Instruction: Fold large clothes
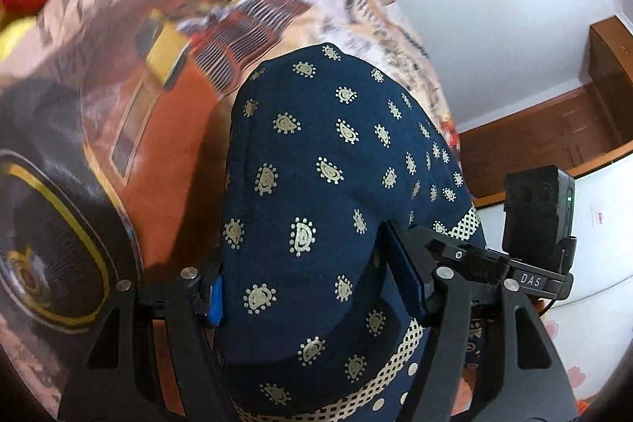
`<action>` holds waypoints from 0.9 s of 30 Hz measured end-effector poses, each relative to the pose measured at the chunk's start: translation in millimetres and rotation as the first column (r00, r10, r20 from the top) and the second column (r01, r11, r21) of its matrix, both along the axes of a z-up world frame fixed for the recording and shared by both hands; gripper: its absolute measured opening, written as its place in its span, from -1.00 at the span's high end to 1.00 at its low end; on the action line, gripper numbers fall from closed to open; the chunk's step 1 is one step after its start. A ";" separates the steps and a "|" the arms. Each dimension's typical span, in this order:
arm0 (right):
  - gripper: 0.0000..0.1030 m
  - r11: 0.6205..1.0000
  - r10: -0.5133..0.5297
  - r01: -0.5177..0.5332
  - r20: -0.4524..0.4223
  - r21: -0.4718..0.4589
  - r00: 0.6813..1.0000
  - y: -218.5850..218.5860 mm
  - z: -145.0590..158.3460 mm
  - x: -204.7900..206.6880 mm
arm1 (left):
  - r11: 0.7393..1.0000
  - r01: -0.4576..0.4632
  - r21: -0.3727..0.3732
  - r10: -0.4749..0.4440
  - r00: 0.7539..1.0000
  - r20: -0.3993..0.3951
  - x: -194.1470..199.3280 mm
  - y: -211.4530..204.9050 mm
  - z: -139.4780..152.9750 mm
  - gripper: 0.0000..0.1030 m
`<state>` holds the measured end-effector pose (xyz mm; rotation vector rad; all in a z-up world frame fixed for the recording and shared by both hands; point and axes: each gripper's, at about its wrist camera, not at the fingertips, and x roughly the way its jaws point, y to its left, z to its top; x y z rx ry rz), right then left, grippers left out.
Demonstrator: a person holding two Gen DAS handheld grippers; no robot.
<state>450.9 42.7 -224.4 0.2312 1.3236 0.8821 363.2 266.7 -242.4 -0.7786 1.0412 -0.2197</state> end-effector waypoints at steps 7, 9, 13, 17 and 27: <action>0.21 0.999 0.008 -0.010 -0.042 -0.032 0.999 4.8 -30.3 5.0 | 1.000 -0.010 -0.013 0.009 0.999 -0.040 -0.8 -0.2 -30.5 -0.31; 0.20 0.999 0.012 -0.014 -0.044 -0.032 0.999 3.1 -32.7 4.1 | 1.000 -0.013 0.001 0.013 0.999 -0.039 -2.7 -1.1 -29.7 -0.32; 0.15 0.999 0.009 -0.012 -0.044 -0.048 0.999 -0.8 -29.1 2.9 | 0.993 -0.022 0.116 0.027 0.999 -0.045 -11.1 -4.1 -14.9 -0.31; 0.13 0.996 0.021 -0.020 0.011 -0.084 1.000 -13.7 -10.7 -5.0 | 0.947 -0.012 0.321 0.015 1.000 -0.009 -24.4 -13.3 15.4 -0.31; 0.12 0.980 0.136 -0.060 0.408 -0.192 0.903 -29.6 71.6 -55.6 | 0.806 -0.017 0.592 -0.076 0.988 0.131 -48.3 -66.0 65.5 -0.31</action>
